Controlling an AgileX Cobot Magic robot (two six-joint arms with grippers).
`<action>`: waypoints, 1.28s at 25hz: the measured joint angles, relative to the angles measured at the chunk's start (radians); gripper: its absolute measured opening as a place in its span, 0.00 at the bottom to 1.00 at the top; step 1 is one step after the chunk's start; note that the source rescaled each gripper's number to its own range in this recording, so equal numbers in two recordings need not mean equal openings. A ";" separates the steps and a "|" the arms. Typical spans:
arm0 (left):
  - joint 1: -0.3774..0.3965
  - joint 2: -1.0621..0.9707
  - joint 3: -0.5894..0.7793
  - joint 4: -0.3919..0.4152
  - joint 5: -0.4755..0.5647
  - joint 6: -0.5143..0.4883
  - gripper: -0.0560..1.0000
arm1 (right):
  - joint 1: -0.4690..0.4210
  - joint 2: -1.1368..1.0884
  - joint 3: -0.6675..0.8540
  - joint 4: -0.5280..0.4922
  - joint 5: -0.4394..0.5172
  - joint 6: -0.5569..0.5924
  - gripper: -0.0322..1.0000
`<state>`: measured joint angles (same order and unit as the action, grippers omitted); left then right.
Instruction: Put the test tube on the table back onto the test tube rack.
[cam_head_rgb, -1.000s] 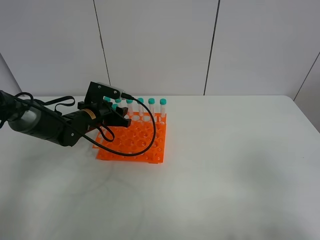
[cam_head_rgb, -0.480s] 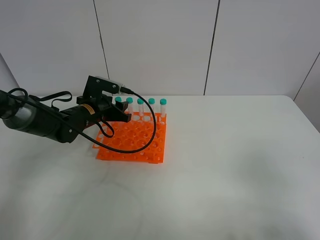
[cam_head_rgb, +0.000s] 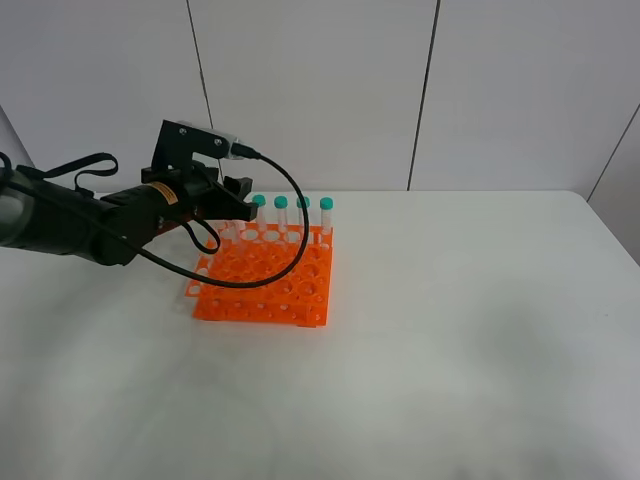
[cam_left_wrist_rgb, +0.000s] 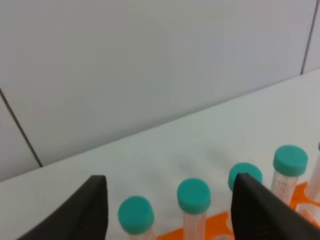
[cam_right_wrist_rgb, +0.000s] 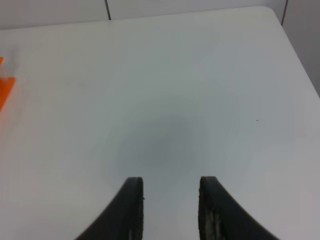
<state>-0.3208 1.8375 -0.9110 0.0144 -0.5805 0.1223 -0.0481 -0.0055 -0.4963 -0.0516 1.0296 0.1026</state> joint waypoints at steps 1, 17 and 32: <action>0.000 -0.014 0.000 0.000 0.026 0.003 1.00 | 0.000 0.000 0.000 0.000 0.000 0.000 0.40; 0.054 -0.278 0.001 0.000 0.361 0.020 0.58 | 0.000 0.000 0.000 0.000 0.000 0.000 0.40; 0.306 -0.364 0.001 0.000 0.487 -0.001 0.06 | 0.000 0.000 0.000 0.000 0.000 0.000 0.40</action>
<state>-0.0143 1.4730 -0.9104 0.0144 -0.0934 0.1217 -0.0481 -0.0055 -0.4963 -0.0516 1.0296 0.1026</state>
